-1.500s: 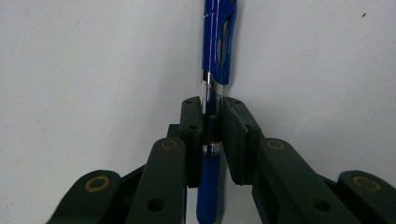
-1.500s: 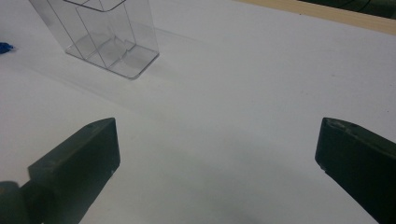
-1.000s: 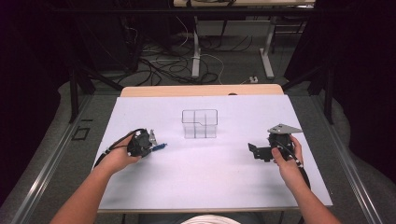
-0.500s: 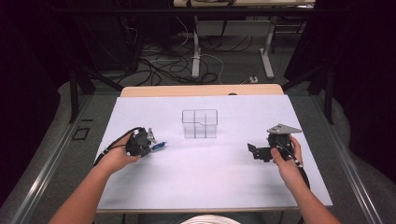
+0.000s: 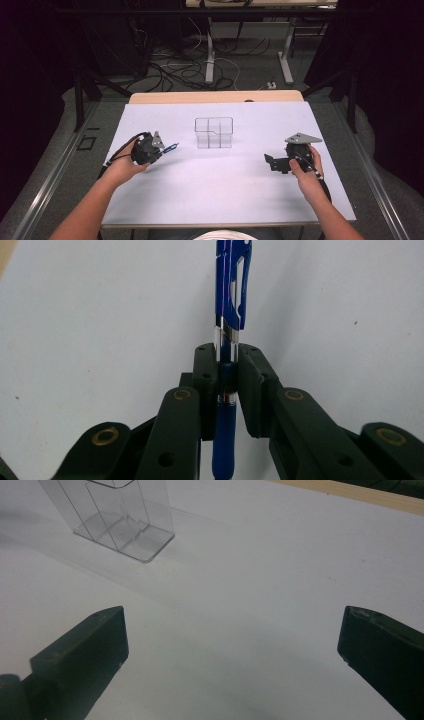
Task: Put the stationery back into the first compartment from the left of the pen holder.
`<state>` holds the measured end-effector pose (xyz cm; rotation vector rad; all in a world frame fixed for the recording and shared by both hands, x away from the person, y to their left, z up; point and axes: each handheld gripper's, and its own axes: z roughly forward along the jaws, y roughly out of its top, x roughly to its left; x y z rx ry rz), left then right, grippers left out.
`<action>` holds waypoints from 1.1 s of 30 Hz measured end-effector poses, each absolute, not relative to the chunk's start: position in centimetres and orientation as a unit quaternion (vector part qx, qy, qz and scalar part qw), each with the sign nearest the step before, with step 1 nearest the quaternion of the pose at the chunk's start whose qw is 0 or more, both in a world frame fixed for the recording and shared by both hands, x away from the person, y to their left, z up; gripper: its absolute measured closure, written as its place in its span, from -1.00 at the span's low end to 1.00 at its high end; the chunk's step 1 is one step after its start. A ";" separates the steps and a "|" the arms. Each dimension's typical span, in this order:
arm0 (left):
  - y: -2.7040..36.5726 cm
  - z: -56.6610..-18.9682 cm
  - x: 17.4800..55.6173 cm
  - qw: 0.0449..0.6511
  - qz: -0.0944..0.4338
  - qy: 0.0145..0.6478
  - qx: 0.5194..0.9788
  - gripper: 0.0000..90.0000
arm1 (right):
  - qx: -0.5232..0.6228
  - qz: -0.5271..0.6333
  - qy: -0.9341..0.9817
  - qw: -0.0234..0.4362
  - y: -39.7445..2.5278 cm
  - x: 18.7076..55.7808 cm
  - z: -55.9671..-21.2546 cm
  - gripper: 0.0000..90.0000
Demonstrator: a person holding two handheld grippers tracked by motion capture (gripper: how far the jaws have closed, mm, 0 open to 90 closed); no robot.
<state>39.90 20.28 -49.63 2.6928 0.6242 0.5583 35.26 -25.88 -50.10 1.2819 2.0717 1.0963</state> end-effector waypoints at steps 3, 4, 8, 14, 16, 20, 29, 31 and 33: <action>20.0 -49.2 39.7 0.172 0.204 0.212 0.940 0.76 | 0.467 0.399 0.753 0.234 -25.9 35.3 -50.1 -1.00; 19.9 -49.1 39.6 0.174 0.213 0.208 0.939 0.76 | 0.467 0.399 0.754 0.233 -25.9 35.3 -50.1 -1.00; 19.5 -48.6 39.1 0.189 0.230 0.203 0.933 0.76 | 0.467 0.399 0.754 0.233 -25.9 35.3 -50.1 -1.00; 18.9 -47.8 38.5 0.218 0.241 0.190 0.927 0.76 | 0.466 0.399 0.755 0.233 -25.9 35.3 -50.1 -1.00; 18.8 -47.6 38.3 0.229 0.242 0.188 0.924 0.76 | 0.466 0.398 0.755 0.233 -25.9 35.3 -50.1 -1.00; 18.6 -47.3 37.9 0.251 0.249 0.188 0.916 0.76 | 0.464 0.398 0.756 0.233 -25.9 35.3 -50.2 -1.00; 18.0 -46.4 36.6 0.271 0.297 0.150 0.903 0.76 | 0.464 0.398 0.757 0.231 -25.9 35.3 -50.2 -1.00; 17.7 -46.3 36.2 0.270 0.312 0.139 0.900 0.76 | 0.464 0.398 0.757 0.230 -25.8 35.3 -50.2 -1.00; 17.5 -46.1 35.7 0.266 0.328 0.127 0.897 0.76 | 0.465 0.398 0.757 0.229 -25.8 35.2 -50.2 -1.00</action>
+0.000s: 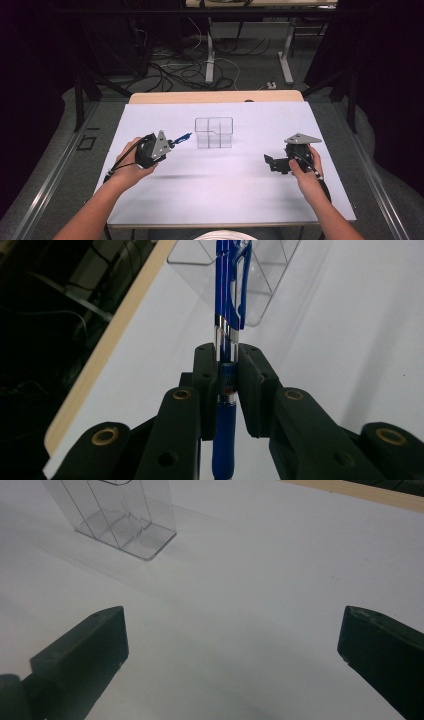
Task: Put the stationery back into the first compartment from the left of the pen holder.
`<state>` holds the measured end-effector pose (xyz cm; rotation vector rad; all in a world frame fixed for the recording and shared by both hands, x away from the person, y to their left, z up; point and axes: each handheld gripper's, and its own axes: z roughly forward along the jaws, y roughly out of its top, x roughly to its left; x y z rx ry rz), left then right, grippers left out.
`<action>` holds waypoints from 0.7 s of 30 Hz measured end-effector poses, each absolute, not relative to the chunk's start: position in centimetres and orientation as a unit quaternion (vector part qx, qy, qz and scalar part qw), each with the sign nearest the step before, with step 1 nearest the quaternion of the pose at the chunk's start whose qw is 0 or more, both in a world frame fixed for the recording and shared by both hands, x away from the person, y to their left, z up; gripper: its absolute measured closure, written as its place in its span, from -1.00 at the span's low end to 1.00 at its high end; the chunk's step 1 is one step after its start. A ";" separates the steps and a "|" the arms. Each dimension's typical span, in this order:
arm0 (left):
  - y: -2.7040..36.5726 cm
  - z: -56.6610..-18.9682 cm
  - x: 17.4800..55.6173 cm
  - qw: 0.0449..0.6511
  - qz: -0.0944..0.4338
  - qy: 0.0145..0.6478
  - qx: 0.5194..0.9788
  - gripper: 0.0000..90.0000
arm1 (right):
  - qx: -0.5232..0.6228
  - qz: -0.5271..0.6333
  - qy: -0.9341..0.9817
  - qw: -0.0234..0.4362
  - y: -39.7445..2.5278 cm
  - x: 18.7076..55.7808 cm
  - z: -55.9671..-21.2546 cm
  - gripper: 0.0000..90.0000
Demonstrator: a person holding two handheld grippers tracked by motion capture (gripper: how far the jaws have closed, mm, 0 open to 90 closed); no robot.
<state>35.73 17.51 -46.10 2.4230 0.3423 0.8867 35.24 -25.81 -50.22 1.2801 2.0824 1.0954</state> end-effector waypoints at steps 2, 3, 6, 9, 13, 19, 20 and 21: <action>17.2 -45.9 35.2 0.259 0.347 0.112 0.894 0.76 | 0.464 0.398 0.757 0.230 -25.8 35.3 -50.2 -1.00; 17.1 -45.8 35.0 0.256 0.356 0.103 0.893 0.76 | 0.464 0.398 0.757 0.230 -25.8 35.3 -50.2 -1.00; 16.6 -45.7 34.2 0.252 0.388 0.082 0.883 0.76 | 0.465 0.397 0.757 0.230 -25.8 35.2 -50.2 -1.00; 16.2 -45.6 33.5 0.237 0.417 0.059 0.875 0.76 | 0.464 0.397 0.757 0.231 -25.8 35.2 -50.2 -1.00; 15.6 -45.7 32.6 0.217 0.451 0.026 0.865 0.76 | 0.463 0.397 0.757 0.231 -25.7 35.2 -50.2 -1.00; 14.6 -45.9 31.3 0.153 0.510 -0.056 0.845 0.76 | 0.462 0.398 0.758 0.231 -25.7 35.3 -50.3 -1.00; 14.5 -45.9 31.1 0.147 0.515 -0.066 0.842 0.76 | 0.463 0.398 0.758 0.231 -25.7 35.3 -50.3 -1.00; 14.3 -45.9 31.0 0.142 0.524 -0.080 0.836 0.76 | 0.464 0.397 0.758 0.231 -25.7 35.3 -50.3 -1.00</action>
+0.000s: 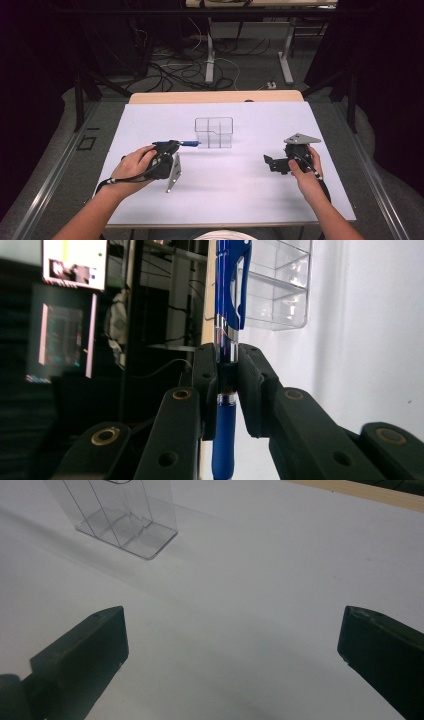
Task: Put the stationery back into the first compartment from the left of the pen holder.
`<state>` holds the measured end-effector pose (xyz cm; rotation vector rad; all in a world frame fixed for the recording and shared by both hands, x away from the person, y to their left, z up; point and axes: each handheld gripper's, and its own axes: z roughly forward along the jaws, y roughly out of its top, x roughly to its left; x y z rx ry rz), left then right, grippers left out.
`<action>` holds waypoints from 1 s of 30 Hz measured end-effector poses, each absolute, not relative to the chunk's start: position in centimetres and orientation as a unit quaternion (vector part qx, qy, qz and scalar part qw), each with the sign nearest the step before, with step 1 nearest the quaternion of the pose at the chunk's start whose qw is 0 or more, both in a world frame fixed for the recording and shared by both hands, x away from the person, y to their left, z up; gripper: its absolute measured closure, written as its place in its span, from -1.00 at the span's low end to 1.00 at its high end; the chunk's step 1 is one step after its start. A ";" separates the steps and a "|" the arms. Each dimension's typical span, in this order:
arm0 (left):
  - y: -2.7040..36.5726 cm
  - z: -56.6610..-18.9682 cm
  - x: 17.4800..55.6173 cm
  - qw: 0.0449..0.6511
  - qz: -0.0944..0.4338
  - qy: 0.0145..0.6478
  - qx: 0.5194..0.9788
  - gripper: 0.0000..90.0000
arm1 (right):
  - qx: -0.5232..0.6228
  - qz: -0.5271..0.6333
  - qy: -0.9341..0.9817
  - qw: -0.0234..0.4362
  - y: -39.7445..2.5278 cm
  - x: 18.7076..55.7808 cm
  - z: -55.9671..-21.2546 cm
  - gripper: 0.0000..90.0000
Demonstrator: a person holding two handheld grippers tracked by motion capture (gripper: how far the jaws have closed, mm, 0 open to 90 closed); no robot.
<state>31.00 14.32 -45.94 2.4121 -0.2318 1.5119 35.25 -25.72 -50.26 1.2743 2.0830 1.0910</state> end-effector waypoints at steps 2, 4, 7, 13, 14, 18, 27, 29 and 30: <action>14.0 -45.9 30.8 0.127 0.534 -0.100 0.830 0.76 | 0.463 0.397 0.758 0.231 -25.7 35.3 -50.2 -1.00; 13.8 -45.9 30.5 0.113 0.544 -0.120 0.823 0.76 | 0.463 0.398 0.758 0.230 -25.7 35.3 -50.2 -1.00; 13.5 -46.0 30.0 0.096 0.561 -0.147 0.809 0.76 | 0.463 0.398 0.759 0.225 -25.6 35.3 -50.2 -1.00; 12.7 -46.0 29.4 0.066 0.579 -0.194 0.789 0.76 | 0.465 0.412 0.759 0.194 -25.1 35.3 -49.7 -1.00; 12.6 -46.0 29.3 0.063 0.583 -0.205 0.784 0.76 | 0.465 0.414 0.760 0.189 -25.0 35.3 -49.6 -1.00; 11.8 -46.0 29.2 0.031 0.580 -0.245 0.776 0.76 | 0.452 0.419 0.768 0.174 -24.2 35.5 -48.8 -1.00; 10.7 -46.2 28.9 0.025 0.579 -0.266 0.770 0.76 | 0.423 0.410 0.797 0.136 -21.5 36.3 -47.2 -1.00; 10.4 -46.3 29.0 0.021 0.576 -0.276 0.769 0.76 | 0.417 0.407 0.803 0.129 -20.6 36.6 -46.6 -1.00; 10.3 -46.3 28.9 0.021 0.576 -0.275 0.770 0.76 | 0.411 0.406 0.806 0.127 -20.3 36.7 -46.4 -1.00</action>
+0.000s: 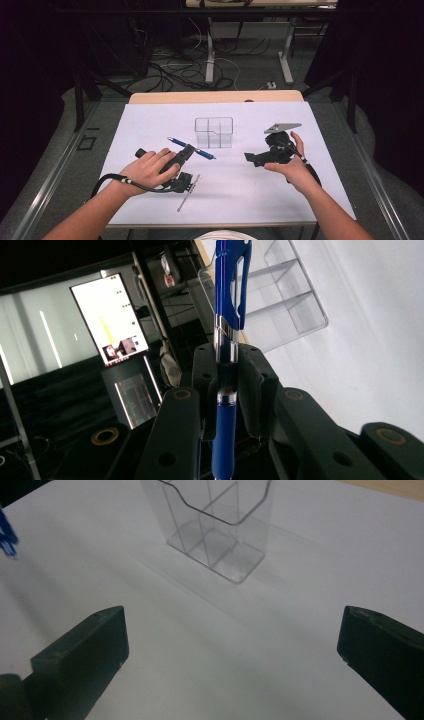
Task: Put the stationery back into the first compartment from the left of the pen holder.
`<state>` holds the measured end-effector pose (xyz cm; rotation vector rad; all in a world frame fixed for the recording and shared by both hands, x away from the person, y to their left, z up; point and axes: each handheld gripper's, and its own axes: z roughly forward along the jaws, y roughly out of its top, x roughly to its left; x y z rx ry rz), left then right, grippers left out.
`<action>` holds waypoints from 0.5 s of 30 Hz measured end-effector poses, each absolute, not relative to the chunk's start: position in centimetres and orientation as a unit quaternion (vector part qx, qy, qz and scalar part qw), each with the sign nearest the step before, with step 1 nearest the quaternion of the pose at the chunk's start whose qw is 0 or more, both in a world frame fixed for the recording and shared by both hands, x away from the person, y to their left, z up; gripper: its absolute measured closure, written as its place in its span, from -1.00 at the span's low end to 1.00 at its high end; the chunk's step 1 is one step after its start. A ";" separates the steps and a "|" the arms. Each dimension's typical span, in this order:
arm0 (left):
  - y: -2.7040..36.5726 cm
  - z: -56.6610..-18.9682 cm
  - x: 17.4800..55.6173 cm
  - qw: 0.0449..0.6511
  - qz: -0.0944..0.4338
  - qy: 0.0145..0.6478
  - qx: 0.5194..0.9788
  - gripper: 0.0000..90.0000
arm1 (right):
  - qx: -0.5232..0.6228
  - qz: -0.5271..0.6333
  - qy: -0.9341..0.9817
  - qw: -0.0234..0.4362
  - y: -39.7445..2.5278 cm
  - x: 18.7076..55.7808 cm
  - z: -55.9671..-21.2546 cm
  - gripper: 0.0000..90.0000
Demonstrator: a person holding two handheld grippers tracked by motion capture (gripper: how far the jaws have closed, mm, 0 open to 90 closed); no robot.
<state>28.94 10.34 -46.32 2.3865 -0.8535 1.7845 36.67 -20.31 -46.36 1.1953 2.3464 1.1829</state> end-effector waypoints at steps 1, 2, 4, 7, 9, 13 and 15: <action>10.3 -46.4 29.0 0.026 0.577 -0.273 0.769 0.76 | 0.403 0.403 0.812 0.125 -19.9 36.7 -46.0 -0.98; 10.1 -46.4 29.0 0.019 0.571 -0.278 0.772 0.76 | 0.389 0.403 0.819 0.128 -19.4 36.9 -45.7 -0.93; 10.0 -46.5 29.0 0.028 0.576 -0.276 0.769 0.76 | 0.371 0.402 0.827 0.129 -18.6 37.0 -45.0 -0.73; 9.7 -46.6 29.0 0.033 0.572 -0.278 0.771 0.76 | 0.350 0.399 0.839 0.117 -17.3 37.3 -44.1 -0.59; 9.6 -46.6 29.0 0.025 0.571 -0.282 0.771 0.76 | 0.336 0.395 0.847 0.114 -16.6 37.4 -43.6 -0.49; 9.4 -46.6 28.9 0.027 0.568 -0.284 0.772 0.76 | 0.320 0.386 0.859 0.104 -15.4 37.6 -42.7 -0.29; 9.3 -46.7 28.9 0.031 0.568 -0.284 0.772 0.76 | 0.311 0.385 0.864 0.096 -14.8 37.6 -42.3 -0.18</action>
